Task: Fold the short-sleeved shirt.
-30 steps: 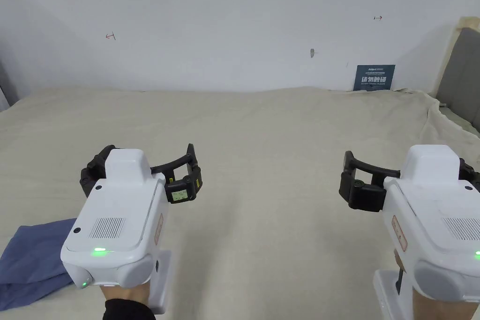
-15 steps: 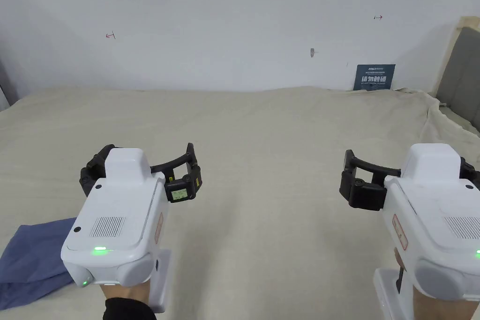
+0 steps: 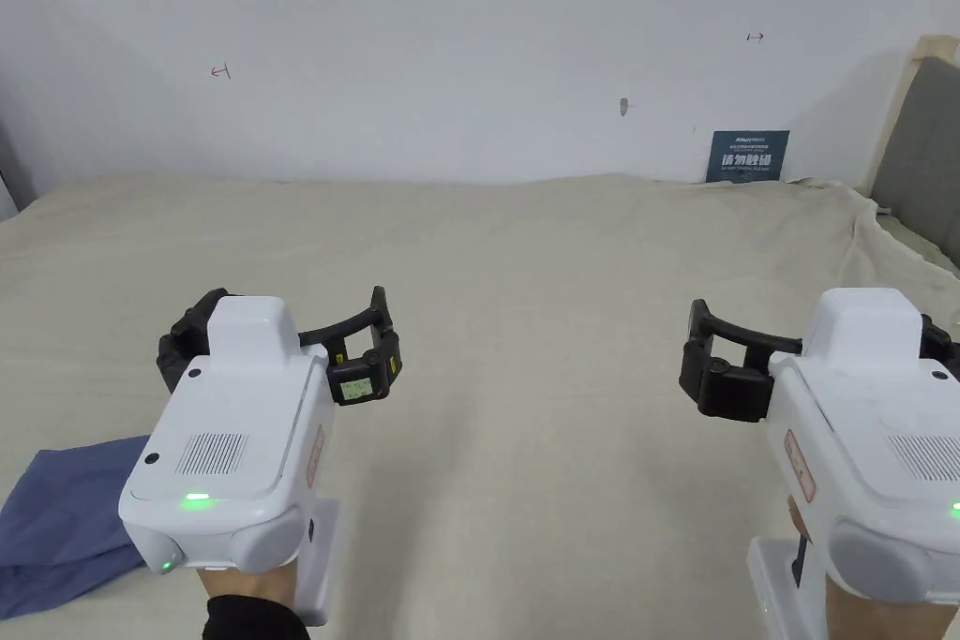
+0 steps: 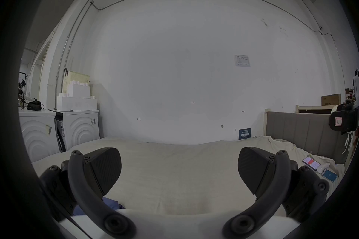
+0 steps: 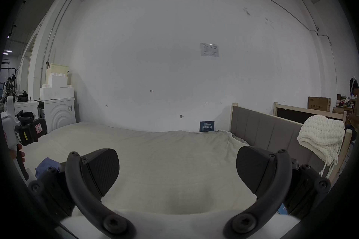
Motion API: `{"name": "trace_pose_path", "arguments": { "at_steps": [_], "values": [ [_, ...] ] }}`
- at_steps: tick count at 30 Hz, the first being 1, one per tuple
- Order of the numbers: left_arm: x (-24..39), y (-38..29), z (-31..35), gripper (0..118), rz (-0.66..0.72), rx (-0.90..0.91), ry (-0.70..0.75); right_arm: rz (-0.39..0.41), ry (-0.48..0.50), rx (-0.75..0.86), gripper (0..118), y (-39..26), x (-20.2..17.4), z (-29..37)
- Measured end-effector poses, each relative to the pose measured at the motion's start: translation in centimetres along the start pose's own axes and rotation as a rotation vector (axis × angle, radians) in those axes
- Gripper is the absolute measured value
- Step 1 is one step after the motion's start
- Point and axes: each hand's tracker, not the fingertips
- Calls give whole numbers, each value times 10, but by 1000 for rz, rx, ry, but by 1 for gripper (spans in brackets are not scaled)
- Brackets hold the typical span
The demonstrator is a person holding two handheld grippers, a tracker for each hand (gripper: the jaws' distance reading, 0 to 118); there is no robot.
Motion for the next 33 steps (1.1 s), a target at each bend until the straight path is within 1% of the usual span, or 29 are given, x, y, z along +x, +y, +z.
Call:
{"name": "trace_pose_path", "arguments": {
  "at_steps": [10, 15, 16, 18, 20, 21, 24, 27, 28, 29, 31, 33],
  "values": [
    [-1, 0, 1, 118, 4, 0, 2, 11, 0, 8, 118, 1, -3, 1],
    [-1, -1, 2, 118, 1, -3, 2, 21, -23, -8, 118, 2, -6, -1],
    [-2, -1, 2, 118, 2, -2, 2, 10, -22, -18, 118, 2, -6, -2],
    [-2, -1, 2, 118, 6, -3, 2, -52, -17, -53, 118, 4, -6, -3],
    [-3, -1, 3, 118, 10, -3, 3, -122, -59, -71, 118, 5, -7, -4],
    [-3, 0, 3, 118, 11, -2, 3, -144, -86, -93, 118, 6, -9, -4],
    [-4, 1, 4, 118, 10, 1, -1, -170, -97, -203, 118, 14, -10, -5],
    [-5, 2, 4, 118, 5, 6, -7, -175, -198, -282, 118, 24, -15, -6],
    [-6, 3, 4, 118, 5, 6, -9, -181, -206, -302, 117, 27, -16, -6],
    [-6, 4, 5, 118, 7, 9, -12, -195, -200, -321, 117, 30, -15, -7],
    [-7, 5, 5, 118, 12, 12, -14, -230, -153, -367, 117, 35, -11, -7],
    [-7, 6, 4, 118, 17, 15, -13, -277, -141, -405, 117, 39, -10, -9]
  ]
}}
